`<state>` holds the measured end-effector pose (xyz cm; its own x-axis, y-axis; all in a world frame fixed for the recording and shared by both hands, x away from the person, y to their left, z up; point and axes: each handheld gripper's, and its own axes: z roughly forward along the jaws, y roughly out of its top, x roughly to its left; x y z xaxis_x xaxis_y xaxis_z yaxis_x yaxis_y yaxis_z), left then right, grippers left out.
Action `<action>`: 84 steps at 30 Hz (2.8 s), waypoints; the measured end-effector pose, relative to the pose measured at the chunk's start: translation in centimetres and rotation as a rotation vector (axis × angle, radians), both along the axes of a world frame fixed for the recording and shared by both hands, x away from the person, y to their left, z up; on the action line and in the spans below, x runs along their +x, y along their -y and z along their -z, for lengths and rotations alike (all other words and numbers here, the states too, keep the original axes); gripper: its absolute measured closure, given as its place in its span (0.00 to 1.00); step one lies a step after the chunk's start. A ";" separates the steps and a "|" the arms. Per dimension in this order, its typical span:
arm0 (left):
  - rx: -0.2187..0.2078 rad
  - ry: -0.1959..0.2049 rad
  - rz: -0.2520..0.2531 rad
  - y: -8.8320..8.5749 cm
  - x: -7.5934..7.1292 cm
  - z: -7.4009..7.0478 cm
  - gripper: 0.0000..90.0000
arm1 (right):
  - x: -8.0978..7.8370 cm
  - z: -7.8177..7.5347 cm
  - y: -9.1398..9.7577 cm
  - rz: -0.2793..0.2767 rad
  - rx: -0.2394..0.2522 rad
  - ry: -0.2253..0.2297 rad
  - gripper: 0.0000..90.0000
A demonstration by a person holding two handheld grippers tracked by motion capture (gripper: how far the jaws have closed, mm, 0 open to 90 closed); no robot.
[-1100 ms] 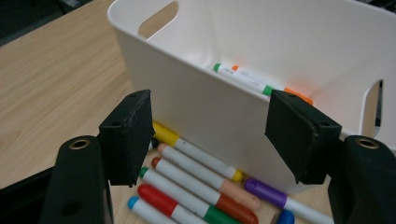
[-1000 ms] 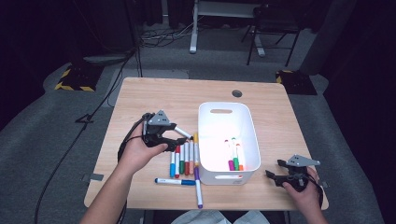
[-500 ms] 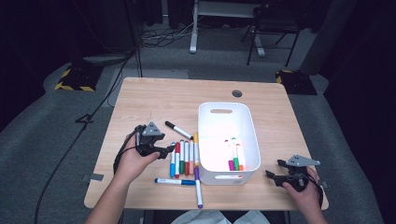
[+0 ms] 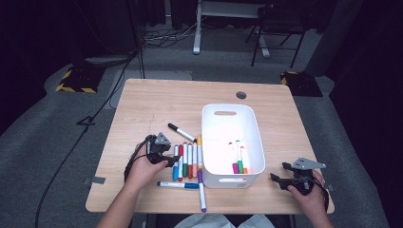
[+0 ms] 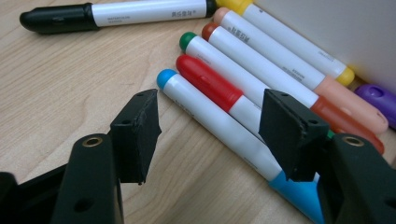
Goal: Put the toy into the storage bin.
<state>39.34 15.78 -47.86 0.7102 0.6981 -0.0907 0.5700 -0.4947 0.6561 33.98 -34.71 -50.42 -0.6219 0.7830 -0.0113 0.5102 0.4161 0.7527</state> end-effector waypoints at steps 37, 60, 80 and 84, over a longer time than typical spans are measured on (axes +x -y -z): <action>0.064 -0.044 -0.100 -2.1 0.5 0.0 0.85 | 0.0 0.0 0.0 -0.001 0.000 0.000 0.29; -0.100 0.057 0.045 -1.6 -0.9 -8.8 0.85 | 0.0 0.0 0.0 0.001 0.001 -0.002 0.29; -0.242 0.129 0.164 0.7 -0.9 -13.2 0.85 | 0.0 0.0 0.0 -0.001 -0.001 0.001 0.29; -0.240 0.144 0.204 2.0 -0.6 -13.9 0.85 | 0.0 0.0 0.0 0.000 0.000 0.000 0.29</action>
